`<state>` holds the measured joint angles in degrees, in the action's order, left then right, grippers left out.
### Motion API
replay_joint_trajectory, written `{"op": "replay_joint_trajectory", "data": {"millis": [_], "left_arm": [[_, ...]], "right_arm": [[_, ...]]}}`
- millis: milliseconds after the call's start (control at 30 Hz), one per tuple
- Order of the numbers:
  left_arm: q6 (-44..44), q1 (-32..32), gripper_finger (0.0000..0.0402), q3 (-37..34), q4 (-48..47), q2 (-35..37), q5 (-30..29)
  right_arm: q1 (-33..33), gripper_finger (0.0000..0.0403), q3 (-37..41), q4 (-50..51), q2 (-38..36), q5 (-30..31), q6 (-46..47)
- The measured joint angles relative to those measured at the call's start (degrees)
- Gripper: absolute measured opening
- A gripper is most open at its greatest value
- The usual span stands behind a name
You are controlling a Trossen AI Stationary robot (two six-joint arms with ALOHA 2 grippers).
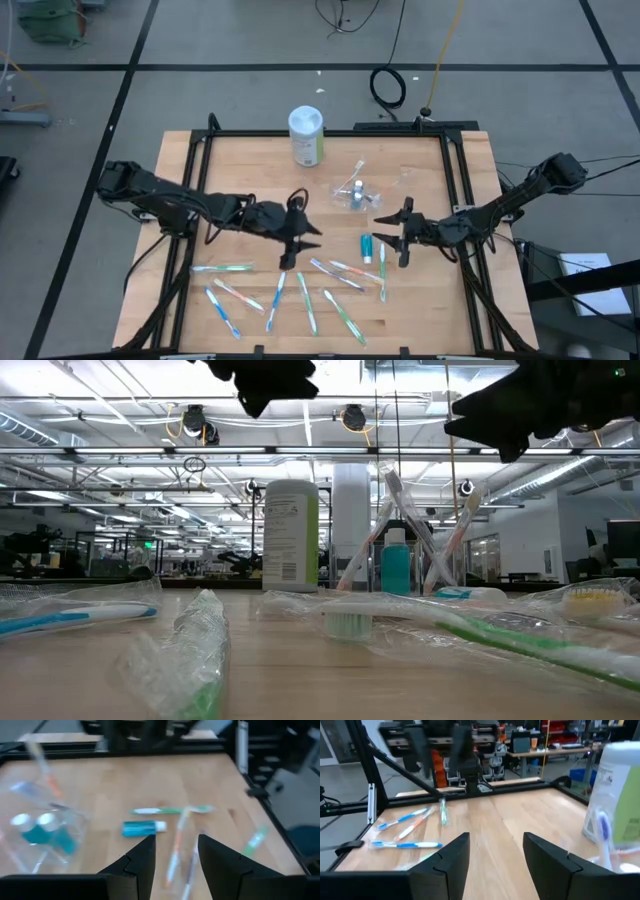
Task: Pick & Place toothbrushing station
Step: Put the orange toothbrush into the transparent organizer
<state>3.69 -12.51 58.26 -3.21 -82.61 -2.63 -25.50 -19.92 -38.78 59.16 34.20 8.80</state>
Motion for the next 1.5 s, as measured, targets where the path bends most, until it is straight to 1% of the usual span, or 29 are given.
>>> {"op": "replay_joint_trajectory", "data": {"millis": [100,267,400,500,533,667,833,900,967,1033,1100,1233,1300,1400,1467,1500], "left_arm": [[-1.25,-2.38,0.0154,0.0,-2.65,-0.64,1.16],[-2.38,-6.07,0.0154,-0.03,-8.82,-1.72,1.33],[0.87,-7.9,0.0154,0.0,-10.4,-3.07,1.15],[6.32,-8.94,0.0154,0.04,-13.15,-3.89,0.98],[8.68,-9.13,0.0154,0.09,-15.39,-4.07,0.79],[18.88,-10.02,0.0154,-0.03,-28.24,-4.09,0.0],[32.74,-11.46,0.0154,-0.04,-49.31,-4.09,-0.33],[37.29,-12.33,0.0154,-0.04,-54.36,-4.47,-0.27],[42.79,-13.68,0.0154,-0.04,-57.72,-4.59,1.09],[47.22,-15.57,0.0154,-0.04,-59.28,-4.52,3.0],[49.05,-18.04,0.0154,-0.04,-60.65,-4.55,4.07],[49.5,-22.95,0.0154,-0.1,-61.51,-4.55,3.87],[50.72,-24.62,0.0154,-0.86,-60.87,-4.52,2.31],[53.19,-25.82,0.0154,-2.81,-57.84,-4.52,-0.81],[53.37,-26.17,0.0154,-4.1,-52.97,-4.52,-0.07],[52.26,-26.31,0.0154,-4.72,-49.77,-4.52,1.2]], "right_arm": [[0.0,0.0173,0.0,1.48,0.0,0.0,0.99],[0.0,0.0172,0.0,1.84,0.02,0.0,1.02],[0.02,0.0171,-0.04,2.25,0.02,0.04,0.8],[0.02,0.0171,-0.04,2.23,0.0,0.07,0.67],[0.02,0.0171,-0.04,2.2,0.0,0.07,0.64],[0.02,0.0171,-0.04,2.25,0.0,0.09,0.62],[0.02,0.0171,-0.04,2.17,0.0,0.13,0.61],[0.04,0.0171,-0.04,2.22,0.0,0.13,0.61],[0.04,0.0171,-0.04,2.2,0.0,0.13,0.61],[0.04,0.0171,-0.04,2.21,0.0,0.13,0.61],[0.04,0.0171,-0.04,2.18,0.0,0.13,0.61],[0.04,0.0171,-0.04,2.18,0.0,0.11,0.61],[0.04,0.0171,-0.04,2.2,0.0,0.09,0.58],[0.04,0.0171,-0.04,2.2,0.0,0.09,0.58],[0.04,0.0171,-0.02,2.2,0.0,0.07,0.58],[0.04,0.0171,-0.02,2.2,0.0,0.07,0.58]]}}
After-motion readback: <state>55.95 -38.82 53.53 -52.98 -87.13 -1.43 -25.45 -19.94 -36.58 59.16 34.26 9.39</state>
